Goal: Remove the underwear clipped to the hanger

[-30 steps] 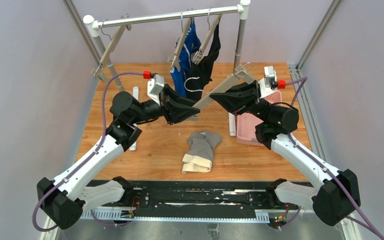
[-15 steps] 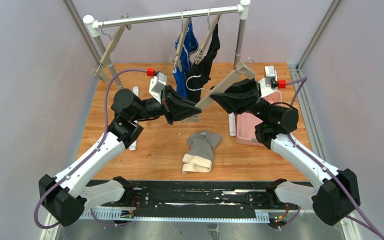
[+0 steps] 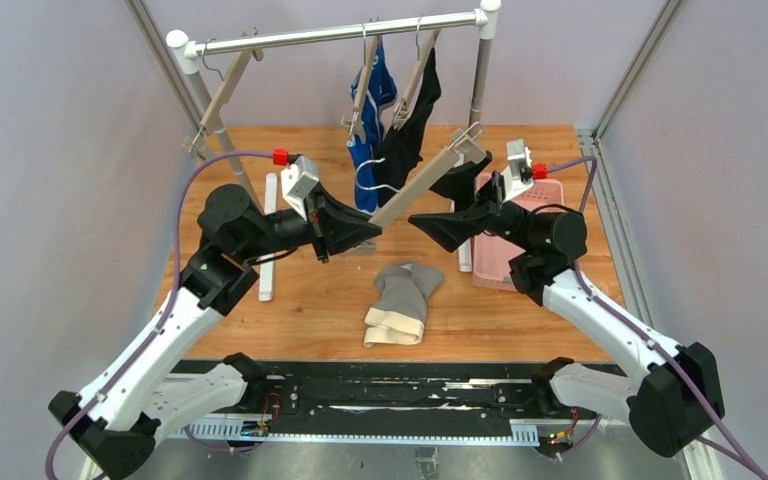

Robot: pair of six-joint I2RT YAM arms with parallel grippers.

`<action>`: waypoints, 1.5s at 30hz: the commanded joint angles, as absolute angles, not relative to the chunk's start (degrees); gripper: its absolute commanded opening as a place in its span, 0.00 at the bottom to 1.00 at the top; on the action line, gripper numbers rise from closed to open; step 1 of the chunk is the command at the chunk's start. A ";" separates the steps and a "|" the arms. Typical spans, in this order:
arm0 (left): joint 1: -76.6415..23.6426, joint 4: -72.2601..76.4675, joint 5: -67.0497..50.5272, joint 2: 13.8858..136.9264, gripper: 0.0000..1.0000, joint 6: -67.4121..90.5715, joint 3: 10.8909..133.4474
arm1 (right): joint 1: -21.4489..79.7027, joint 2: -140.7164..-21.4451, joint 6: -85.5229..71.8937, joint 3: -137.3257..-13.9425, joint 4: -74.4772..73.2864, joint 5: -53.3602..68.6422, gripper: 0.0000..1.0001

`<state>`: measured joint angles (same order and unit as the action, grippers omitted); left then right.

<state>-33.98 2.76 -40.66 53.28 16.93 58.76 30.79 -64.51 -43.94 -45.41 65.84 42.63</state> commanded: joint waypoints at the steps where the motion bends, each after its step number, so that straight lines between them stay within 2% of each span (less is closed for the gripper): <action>1: -34.07 -14.51 -33.21 46.70 0.00 9.30 62.42 | 31.95 -58.65 -31.40 -43.41 48.18 43.89 0.88; 6: -34.09 -30.02 -25.15 38.39 0.00 6.87 65.38 | 39.75 -51.19 -6.67 -43.42 14.24 28.88 0.88; 9: -34.10 -34.83 -19.09 32.12 0.00 7.83 66.08 | 43.70 -50.68 -0.99 -43.28 4.36 17.44 0.89; 15: -34.10 -42.29 -5.09 26.05 0.00 9.18 69.62 | 46.01 -57.41 -0.61 -41.63 -2.41 11.19 0.88; 20: -34.14 -51.52 11.60 28.55 0.00 10.76 70.03 | 51.29 -61.85 0.73 -39.72 -3.87 3.53 0.88; 24: -34.10 -52.14 20.67 30.25 0.00 11.25 65.66 | 53.14 -64.66 0.68 -38.40 -2.95 2.11 0.88; 32: -34.01 -46.52 27.39 36.28 0.00 10.03 64.40 | 53.78 -70.61 0.30 -36.43 1.13 6.15 0.87; 40: -29.45 -42.82 20.68 47.96 0.00 6.13 70.15 | 53.88 -81.69 -1.24 -37.38 3.94 7.47 0.85; 43: -25.55 -40.10 14.89 51.71 0.00 5.73 71.93 | 53.88 -85.04 -2.72 -38.59 3.74 7.05 0.79; 45: -24.41 -39.07 13.43 54.20 0.00 4.99 73.87 | 53.89 -86.82 -3.79 -40.01 2.10 5.18 0.67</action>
